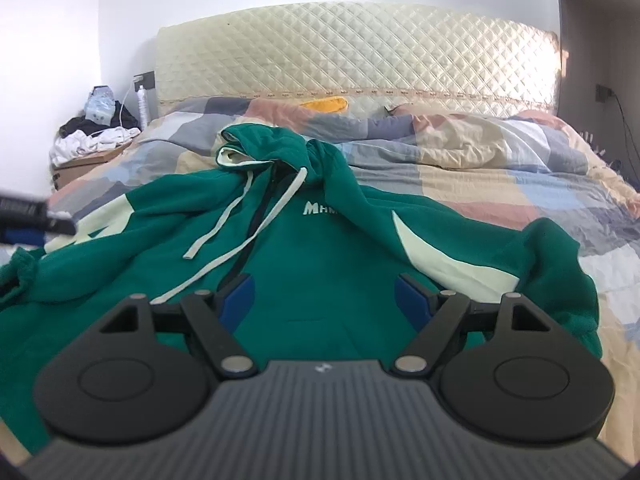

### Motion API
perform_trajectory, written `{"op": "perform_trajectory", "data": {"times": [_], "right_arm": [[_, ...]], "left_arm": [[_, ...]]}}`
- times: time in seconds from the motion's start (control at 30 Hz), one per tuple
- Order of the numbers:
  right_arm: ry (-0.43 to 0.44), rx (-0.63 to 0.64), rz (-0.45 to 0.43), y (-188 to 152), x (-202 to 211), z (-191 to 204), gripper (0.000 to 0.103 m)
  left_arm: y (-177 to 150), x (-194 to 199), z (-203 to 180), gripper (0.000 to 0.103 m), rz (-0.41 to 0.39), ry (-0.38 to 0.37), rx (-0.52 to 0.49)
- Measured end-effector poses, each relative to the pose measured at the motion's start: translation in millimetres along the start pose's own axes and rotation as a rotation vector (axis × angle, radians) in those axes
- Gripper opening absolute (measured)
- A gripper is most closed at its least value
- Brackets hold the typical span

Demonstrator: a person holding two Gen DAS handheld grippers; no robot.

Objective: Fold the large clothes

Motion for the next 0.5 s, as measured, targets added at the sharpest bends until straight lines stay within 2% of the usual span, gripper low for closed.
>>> {"op": "perform_trajectory", "data": {"times": [0.1, 0.23, 0.4, 0.5], "right_arm": [[-0.023, -0.062, -0.028, 6.9, 10.5, -16.8, 0.078], [-0.073, -0.117, -0.036, 10.6, 11.2, -36.0, 0.078], [-0.111, -0.137, -0.050, 21.9, 15.9, -58.7, 0.079], [-0.115, -0.163, -0.076, 35.3, 22.0, -78.8, 0.078]], "left_arm": [[-3.0, -0.5, 19.3, 0.070, 0.000, 0.067, 0.031], [7.2, -3.4, 48.4, 0.072, 0.036, 0.017, 0.176], [19.3, 0.7, 76.1, 0.075, 0.029, 0.056, 0.205], [31.2, 5.6, 85.2, 0.080, 0.006, 0.092, 0.202]]}}
Point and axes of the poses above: each gripper's, at about its wrist camera, not at the fingertips, and x roughly against the way its jaws point, z to its left, y to its top, the point moved 2 cm from there along -x, roughly the way its jaws point, and after that the axes turned 9 degrees about y, right-handed, at the moved point
